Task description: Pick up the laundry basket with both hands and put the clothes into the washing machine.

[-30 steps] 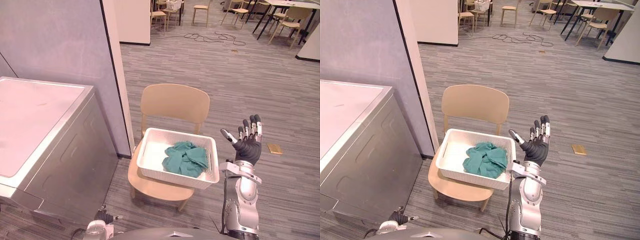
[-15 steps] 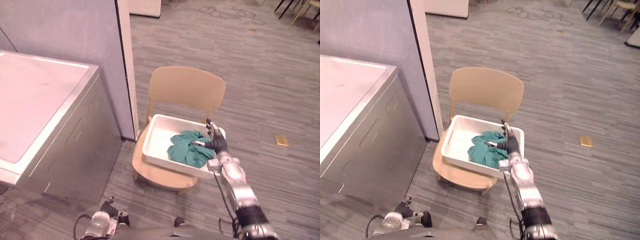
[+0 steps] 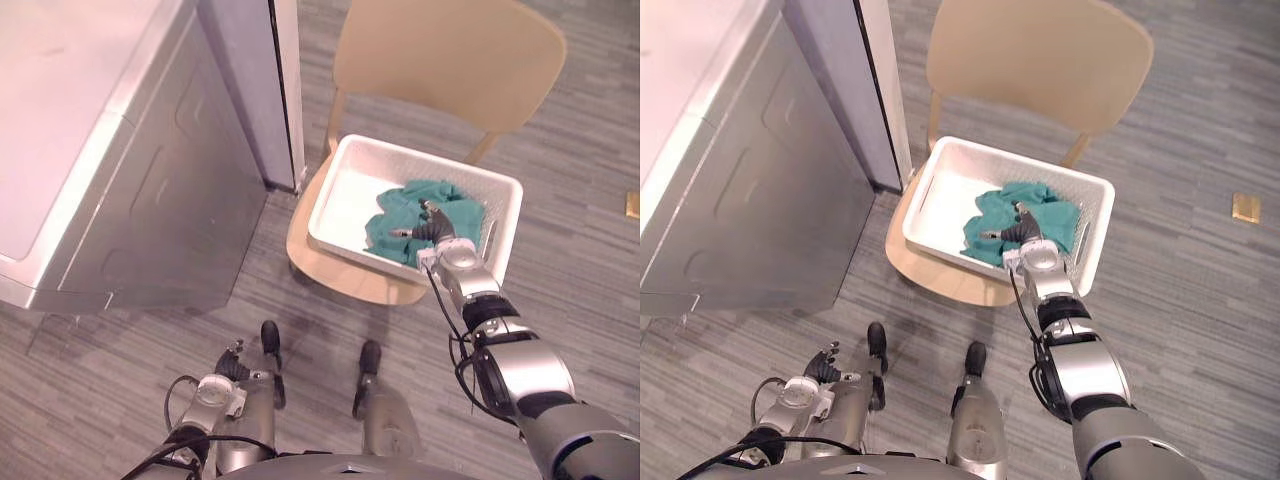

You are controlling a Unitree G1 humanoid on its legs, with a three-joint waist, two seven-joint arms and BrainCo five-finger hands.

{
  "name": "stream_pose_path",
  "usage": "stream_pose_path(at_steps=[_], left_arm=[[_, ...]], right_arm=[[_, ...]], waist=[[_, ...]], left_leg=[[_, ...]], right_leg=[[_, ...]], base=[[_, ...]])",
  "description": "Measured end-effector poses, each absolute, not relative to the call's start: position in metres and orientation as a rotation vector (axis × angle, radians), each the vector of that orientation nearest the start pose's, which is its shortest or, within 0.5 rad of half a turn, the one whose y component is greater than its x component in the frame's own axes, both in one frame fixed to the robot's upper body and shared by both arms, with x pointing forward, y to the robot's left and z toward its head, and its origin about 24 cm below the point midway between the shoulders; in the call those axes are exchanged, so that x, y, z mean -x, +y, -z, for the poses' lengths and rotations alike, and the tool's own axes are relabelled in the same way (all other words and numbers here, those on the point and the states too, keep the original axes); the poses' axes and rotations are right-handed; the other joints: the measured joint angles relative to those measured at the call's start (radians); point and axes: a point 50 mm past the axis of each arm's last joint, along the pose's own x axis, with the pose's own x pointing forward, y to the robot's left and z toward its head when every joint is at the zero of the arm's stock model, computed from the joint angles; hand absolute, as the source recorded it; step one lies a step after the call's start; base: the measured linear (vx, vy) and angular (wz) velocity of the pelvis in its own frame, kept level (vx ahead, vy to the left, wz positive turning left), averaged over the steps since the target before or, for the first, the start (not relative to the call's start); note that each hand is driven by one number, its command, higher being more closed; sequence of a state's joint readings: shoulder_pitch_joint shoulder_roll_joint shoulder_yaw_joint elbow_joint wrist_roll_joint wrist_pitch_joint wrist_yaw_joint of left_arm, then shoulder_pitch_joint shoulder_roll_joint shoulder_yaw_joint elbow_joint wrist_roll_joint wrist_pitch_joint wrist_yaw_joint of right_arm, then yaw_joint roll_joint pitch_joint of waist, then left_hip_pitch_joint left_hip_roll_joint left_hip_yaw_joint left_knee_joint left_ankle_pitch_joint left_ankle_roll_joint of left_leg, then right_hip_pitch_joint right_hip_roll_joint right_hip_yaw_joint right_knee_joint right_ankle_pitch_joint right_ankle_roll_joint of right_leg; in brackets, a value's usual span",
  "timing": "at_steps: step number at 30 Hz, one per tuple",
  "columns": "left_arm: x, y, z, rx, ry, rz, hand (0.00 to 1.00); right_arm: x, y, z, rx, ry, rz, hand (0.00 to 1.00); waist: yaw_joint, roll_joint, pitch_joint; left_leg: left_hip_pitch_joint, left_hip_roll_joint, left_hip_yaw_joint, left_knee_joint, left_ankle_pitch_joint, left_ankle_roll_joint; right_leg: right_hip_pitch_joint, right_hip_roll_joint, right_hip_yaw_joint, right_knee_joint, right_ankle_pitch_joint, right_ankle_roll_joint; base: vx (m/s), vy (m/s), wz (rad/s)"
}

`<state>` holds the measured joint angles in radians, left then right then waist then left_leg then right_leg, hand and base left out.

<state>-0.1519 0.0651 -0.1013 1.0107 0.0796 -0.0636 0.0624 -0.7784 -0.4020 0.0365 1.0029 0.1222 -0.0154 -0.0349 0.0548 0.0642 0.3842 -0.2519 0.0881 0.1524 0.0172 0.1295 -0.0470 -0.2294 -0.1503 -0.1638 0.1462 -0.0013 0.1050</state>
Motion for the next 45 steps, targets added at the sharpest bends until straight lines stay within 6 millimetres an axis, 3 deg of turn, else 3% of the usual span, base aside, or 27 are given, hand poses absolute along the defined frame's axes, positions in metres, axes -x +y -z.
stream_pose_path(at_steps=[12, 17, 22, 34, 45], left_arm=[[-0.208, 0.142, 0.115, -0.160, 0.734, 0.029, 0.00], [-0.213, 0.135, 0.111, -0.102, 0.709, 0.016, 0.00], [-0.215, 0.136, 0.110, -0.067, 0.706, -0.016, 0.00], [-0.226, 0.140, 0.103, -0.045, 0.672, -0.075, 0.00], [-0.248, 0.152, 0.087, 0.021, 0.598, -0.147, 0.00]], right_arm=[[-0.392, -0.239, -0.118, 0.063, 0.087, 0.242, 0.00], [-0.396, -0.245, -0.138, 0.071, 0.035, 0.278, 0.00], [-0.397, -0.247, -0.144, 0.065, 0.017, 0.286, 0.00], [-0.397, -0.272, -0.190, 0.217, -0.071, 0.325, 0.00], [-0.399, -0.277, -0.204, 0.414, -0.053, 0.318, 0.00]], waist=[[0.009, 0.002, 0.015], [0.003, 0.002, 0.015], [0.004, 0.001, 0.016], [-0.005, -0.003, 0.019], [-0.004, -0.021, 0.031]], left_leg=[[-0.052, 0.007, 0.014, 0.001, 0.011, -0.002], [-0.116, 0.015, 0.017, 0.036, 0.009, -0.001], [-0.140, 0.033, 0.035, 0.079, -0.014, -0.005], [-0.262, 0.053, 0.038, 0.158, -0.048, -0.003], [-0.436, 0.066, 0.031, 0.264, -0.078, 0.011]], right_leg=[[-0.090, -0.008, 0.012, 0.068, -0.015, -0.003], [-0.151, -0.011, 0.015, 0.093, -0.016, 0.000], [-0.162, -0.002, 0.020, 0.095, -0.015, -0.001], [-0.262, 0.002, 0.026, 0.116, -0.011, -0.005], [-0.410, 0.005, 0.040, 0.161, -0.010, -0.006]], base=[[-0.01, 0.000, -0.02], [-0.02, -0.001, -0.02], [0.02, -0.014, -0.07], [0.01, 0.000, -0.03], [-0.01, 0.002, -0.03]])
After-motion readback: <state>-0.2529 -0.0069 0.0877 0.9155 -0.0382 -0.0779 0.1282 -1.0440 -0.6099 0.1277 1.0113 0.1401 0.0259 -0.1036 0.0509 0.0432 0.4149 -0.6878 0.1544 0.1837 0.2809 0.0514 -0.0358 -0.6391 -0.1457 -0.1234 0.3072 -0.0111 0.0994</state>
